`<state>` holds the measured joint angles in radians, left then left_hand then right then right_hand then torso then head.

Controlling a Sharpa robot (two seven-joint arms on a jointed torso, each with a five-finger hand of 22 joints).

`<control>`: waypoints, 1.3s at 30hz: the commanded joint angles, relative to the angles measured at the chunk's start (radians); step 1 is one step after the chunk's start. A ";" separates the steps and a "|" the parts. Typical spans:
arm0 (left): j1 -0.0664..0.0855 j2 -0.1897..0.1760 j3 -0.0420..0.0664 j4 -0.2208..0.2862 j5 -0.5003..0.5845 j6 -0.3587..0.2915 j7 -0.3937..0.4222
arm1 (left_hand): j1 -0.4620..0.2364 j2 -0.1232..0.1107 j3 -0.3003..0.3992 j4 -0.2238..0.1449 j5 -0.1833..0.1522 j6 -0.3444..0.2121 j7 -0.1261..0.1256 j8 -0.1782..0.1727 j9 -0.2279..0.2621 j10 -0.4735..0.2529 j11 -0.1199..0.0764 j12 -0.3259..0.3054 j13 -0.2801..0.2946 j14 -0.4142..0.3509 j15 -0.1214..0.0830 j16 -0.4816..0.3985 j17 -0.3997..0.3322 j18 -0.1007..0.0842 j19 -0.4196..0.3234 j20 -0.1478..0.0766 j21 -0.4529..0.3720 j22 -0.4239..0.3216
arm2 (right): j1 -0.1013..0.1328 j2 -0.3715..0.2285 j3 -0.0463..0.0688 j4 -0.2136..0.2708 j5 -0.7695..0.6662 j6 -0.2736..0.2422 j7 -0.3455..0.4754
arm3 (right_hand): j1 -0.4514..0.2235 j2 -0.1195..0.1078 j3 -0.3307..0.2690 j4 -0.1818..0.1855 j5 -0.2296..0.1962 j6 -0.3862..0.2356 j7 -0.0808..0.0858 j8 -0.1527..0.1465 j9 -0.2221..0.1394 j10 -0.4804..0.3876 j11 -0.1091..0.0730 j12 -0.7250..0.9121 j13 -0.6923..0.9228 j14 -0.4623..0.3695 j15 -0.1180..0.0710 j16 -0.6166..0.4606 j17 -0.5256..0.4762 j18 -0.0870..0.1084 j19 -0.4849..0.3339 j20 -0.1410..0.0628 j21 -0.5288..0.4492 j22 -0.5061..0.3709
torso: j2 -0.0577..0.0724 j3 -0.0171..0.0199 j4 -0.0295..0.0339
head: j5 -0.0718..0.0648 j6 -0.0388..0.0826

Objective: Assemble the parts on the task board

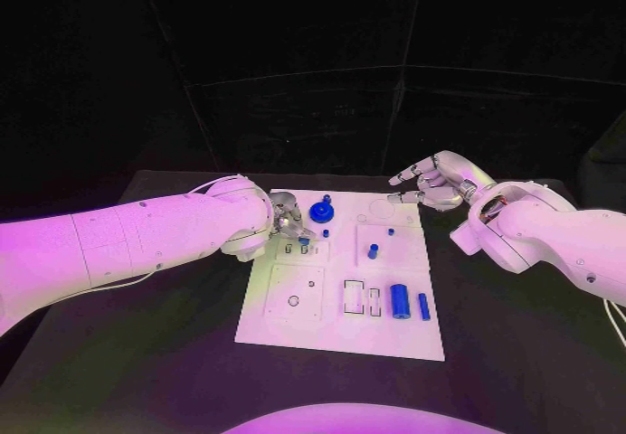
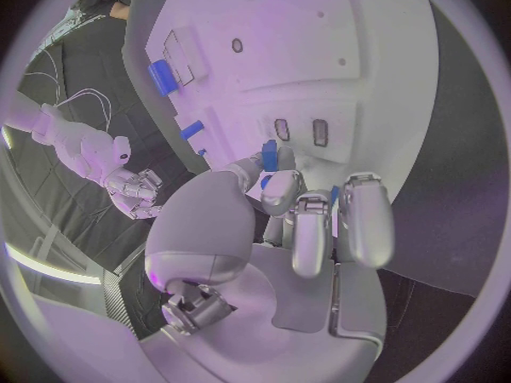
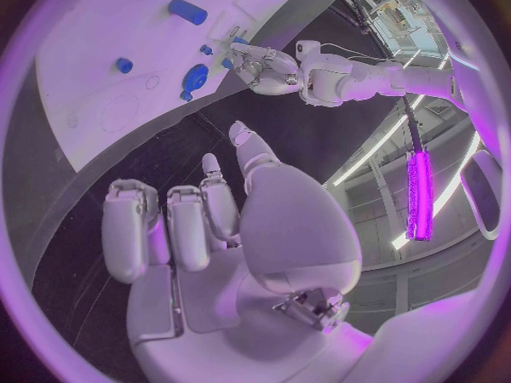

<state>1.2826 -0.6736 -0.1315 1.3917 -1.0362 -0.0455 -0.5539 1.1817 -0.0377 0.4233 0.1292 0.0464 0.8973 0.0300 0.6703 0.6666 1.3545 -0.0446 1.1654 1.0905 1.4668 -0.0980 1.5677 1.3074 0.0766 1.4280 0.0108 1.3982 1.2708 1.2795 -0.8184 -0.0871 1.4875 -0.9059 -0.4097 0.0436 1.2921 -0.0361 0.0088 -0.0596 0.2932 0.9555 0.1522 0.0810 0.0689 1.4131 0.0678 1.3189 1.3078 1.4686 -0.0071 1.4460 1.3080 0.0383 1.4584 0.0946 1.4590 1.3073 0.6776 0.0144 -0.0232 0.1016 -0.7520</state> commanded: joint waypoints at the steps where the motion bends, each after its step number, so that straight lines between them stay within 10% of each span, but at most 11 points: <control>1: -0.001 0.003 0.000 -0.001 -0.023 0.011 -0.009 | -0.003 0.006 0.122 -0.115 0.002 0.002 -0.004 0.003 0.001 0.004 0.000 0.004 0.001 0.104 -0.002 0.003 0.263 -0.013 0.004 0.001 0.007 0.002 | 0.002 0.001 0.001 0.001 -0.002 0.004 0.008 | -0.011 0.001 -0.006 0.001 -0.006 0.006 -0.001 0.007 0.000 -0.004 -0.005 -0.002 0.053 0.052 -0.008 -0.004 0.022 0.013 -0.001 -0.003 -0.003 0.027 | 0.000 -0.0002 0.0002 | 0.001 -0.002; 39: -0.005 0.003 -0.016 -0.002 -0.023 0.080 -0.030 | -0.006 0.002 0.130 -0.118 0.002 0.003 -0.005 0.004 0.003 0.004 0.000 0.004 0.000 0.104 -0.002 0.003 0.263 -0.013 0.005 0.001 0.008 0.003 | 0.002 0.005 0.001 -0.003 0.023 0.024 0.009 | -0.015 0.004 -0.011 0.005 -0.004 0.006 -0.001 0.007 0.000 -0.004 -0.005 -0.003 0.052 0.052 -0.008 -0.005 0.021 0.013 -0.002 -0.003 -0.004 0.026 | 0.000 0.0011 0.0003 | 0.017 -0.015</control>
<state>1.2790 -0.6690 -0.1466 1.3880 -1.0525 0.0097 -0.5713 1.1751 -0.0398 0.4337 0.1243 0.0421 0.8991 0.0326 0.6699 0.6677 1.3547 -0.0440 1.1655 1.0907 1.4668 -0.0979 1.5677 1.3074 0.0766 1.4280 0.0109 1.4023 1.2732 1.2794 -0.8144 -0.0872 1.4834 -0.8942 -0.3983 0.0468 1.2883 -0.0324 0.0031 -0.0539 0.2932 0.9555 0.1522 0.0843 0.0688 1.4131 0.0678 1.3189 1.3078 1.4686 -0.0071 1.4461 1.3076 0.0383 1.4584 0.0946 1.4590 1.3073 0.6772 0.0151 -0.0226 0.1161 -0.7663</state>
